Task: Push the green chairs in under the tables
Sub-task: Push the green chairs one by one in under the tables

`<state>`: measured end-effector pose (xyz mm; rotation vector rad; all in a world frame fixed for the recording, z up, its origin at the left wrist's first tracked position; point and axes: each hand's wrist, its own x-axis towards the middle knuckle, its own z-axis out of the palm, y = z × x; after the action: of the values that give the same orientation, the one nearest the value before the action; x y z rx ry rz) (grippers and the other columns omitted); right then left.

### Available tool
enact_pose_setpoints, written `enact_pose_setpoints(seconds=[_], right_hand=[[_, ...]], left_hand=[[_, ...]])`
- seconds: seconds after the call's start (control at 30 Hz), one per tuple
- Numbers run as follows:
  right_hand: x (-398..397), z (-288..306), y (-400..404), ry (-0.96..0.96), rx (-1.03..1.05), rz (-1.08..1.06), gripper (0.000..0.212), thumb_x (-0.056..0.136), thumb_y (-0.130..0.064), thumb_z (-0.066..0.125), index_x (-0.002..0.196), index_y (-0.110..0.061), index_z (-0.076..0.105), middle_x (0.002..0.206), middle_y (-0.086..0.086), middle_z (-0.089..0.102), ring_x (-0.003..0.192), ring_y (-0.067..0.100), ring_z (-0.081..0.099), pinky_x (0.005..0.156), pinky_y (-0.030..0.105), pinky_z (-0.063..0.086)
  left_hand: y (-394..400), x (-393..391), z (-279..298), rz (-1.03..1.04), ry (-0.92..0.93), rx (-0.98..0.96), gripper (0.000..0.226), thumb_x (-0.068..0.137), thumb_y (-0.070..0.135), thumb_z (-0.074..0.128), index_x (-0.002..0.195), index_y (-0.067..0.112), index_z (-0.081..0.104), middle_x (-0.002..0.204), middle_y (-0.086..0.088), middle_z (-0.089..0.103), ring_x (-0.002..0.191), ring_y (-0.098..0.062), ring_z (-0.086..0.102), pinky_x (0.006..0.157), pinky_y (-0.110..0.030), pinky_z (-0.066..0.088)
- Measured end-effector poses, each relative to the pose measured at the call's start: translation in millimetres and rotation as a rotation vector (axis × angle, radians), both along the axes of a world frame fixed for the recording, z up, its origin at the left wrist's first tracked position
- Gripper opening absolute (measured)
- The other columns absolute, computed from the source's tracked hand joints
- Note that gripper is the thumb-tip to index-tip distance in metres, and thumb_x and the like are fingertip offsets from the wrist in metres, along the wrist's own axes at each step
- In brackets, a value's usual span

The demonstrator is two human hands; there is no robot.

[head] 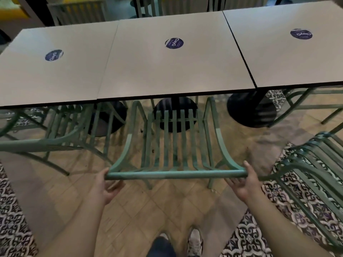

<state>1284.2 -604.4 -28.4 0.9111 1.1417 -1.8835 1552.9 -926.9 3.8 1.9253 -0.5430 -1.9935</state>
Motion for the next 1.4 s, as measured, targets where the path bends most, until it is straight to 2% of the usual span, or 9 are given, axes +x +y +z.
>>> enact_pose_setpoints(seconds=[0.17, 0.3, 0.43, 0.57, 0.67, 0.77, 0.9, 1.13, 1.4], right_hand=[[2.5, 1.4, -25.5, 0.024, 0.064, -0.176, 0.032, 0.089, -0.023, 0.057, 0.116, -0.006, 0.053, 0.110, 0.015, 0.055, 0.089, 0.025, 0.058, 0.096, 0.041, 0.050], [-1.7, 4.4, -36.1, -0.013, 0.035, -0.179, 0.012, 0.080, -0.006, 0.047, 0.091, -0.005, 0.053, 0.096, 0.014, 0.054, 0.083, 0.024, 0.056, 0.062, 0.035, 0.058], [-16.1, 4.6, -53.7, -0.023, 0.041, -0.254, 0.013, 0.077, -0.003, 0.044, 0.088, -0.006, 0.052, 0.096, 0.015, 0.052, 0.085, 0.025, 0.055, 0.087, 0.039, 0.047], [-42.7, 2.9, -82.4, -0.025, 0.069, -0.283, 0.016, 0.078, -0.004, 0.045, 0.093, -0.005, 0.051, 0.104, 0.016, 0.050, 0.090, 0.027, 0.053, 0.105, 0.039, 0.041], [-60.3, 2.7, -97.6, -0.014, 0.064, -0.270, 0.031, 0.077, -0.005, 0.044, 0.106, -0.003, 0.051, 0.109, 0.018, 0.052, 0.099, 0.030, 0.054, 0.101, 0.042, 0.043], [-73.2, -0.2, -110.9, -0.007, 0.066, -0.273, 0.041, 0.058, -0.010, 0.047, 0.098, -0.004, 0.051, 0.107, 0.016, 0.052, 0.094, 0.031, 0.055, 0.097, 0.043, 0.044], [-92.9, 4.9, -128.5, 0.002, 0.078, -0.261, 0.035, 0.056, -0.012, 0.046, 0.090, -0.004, 0.049, 0.095, 0.015, 0.052, 0.085, 0.029, 0.054, 0.086, 0.040, 0.047], [-111.6, 3.0, -137.0, -0.017, 0.108, -0.275, 0.040, 0.055, -0.012, 0.046, 0.094, -0.002, 0.050, 0.107, 0.018, 0.053, 0.090, 0.031, 0.055, 0.107, 0.045, 0.038], [-115.9, 1.1, -136.3, -0.022, 0.214, -0.308, 0.065, 0.060, -0.007, 0.046, 0.126, -0.004, 0.046, 0.129, 0.017, 0.049, 0.125, 0.033, 0.049, 0.110, 0.048, 0.035]], left_hand=[[1.7, -20.0, -9.1, 0.148, 0.071, 0.013, 0.024, 0.093, 0.027, 0.056, 0.092, 0.004, 0.055, 0.119, -0.017, 0.053, 0.085, -0.029, 0.057, 0.090, -0.039, 0.047], [-2.3, -33.3, -12.5, 0.227, 0.014, 0.054, 0.025, 0.088, 0.021, 0.051, 0.107, 0.004, 0.054, 0.111, -0.014, 0.054, 0.082, -0.031, 0.057, 0.064, -0.040, 0.056], [-17.8, -48.8, -15.1, 0.194, -0.030, 0.072, 0.031, 0.088, 0.019, 0.048, 0.116, 0.006, 0.048, 0.117, -0.017, 0.051, 0.098, -0.038, 0.054, 0.083, -0.049, 0.050], [-43.3, -76.6, -6.0, 0.184, -0.051, 0.073, 0.009, 0.089, 0.016, 0.049, 0.087, 0.007, 0.051, 0.101, -0.015, 0.054, 0.096, -0.035, 0.055, 0.097, -0.047, 0.047], [-62.8, -95.4, -4.2, 0.203, -0.035, 0.061, 0.008, 0.089, 0.013, 0.049, 0.082, 0.009, 0.049, 0.107, -0.013, 0.054, 0.096, -0.032, 0.054, 0.101, -0.044, 0.046], [-76.1, -105.1, -9.7, 0.201, -0.031, 0.065, 0.010, 0.087, 0.013, 0.050, 0.095, 0.006, 0.052, 0.116, -0.014, 0.051, 0.097, -0.032, 0.054, 0.098, -0.040, 0.048], [-91.4, -121.0, -11.0, 0.184, -0.022, 0.044, 0.045, 0.085, 0.015, 0.053, 0.129, 0.007, 0.047, 0.122, -0.016, 0.051, 0.105, -0.033, 0.054, 0.094, -0.041, 0.050], [-94.5, -138.3, -17.1, 0.238, -0.071, 0.025, 0.040, 0.084, 0.015, 0.052, 0.123, 0.009, 0.051, 0.121, -0.016, 0.054, 0.108, -0.036, 0.056, 0.090, -0.045, 0.051], [-86.1, -145.8, -18.5, 0.292, -0.102, -0.035, 0.045, 0.084, 0.010, 0.051, 0.129, 0.008, 0.047, 0.114, -0.015, 0.056, 0.104, -0.034, 0.058, 0.086, -0.044, 0.052]])
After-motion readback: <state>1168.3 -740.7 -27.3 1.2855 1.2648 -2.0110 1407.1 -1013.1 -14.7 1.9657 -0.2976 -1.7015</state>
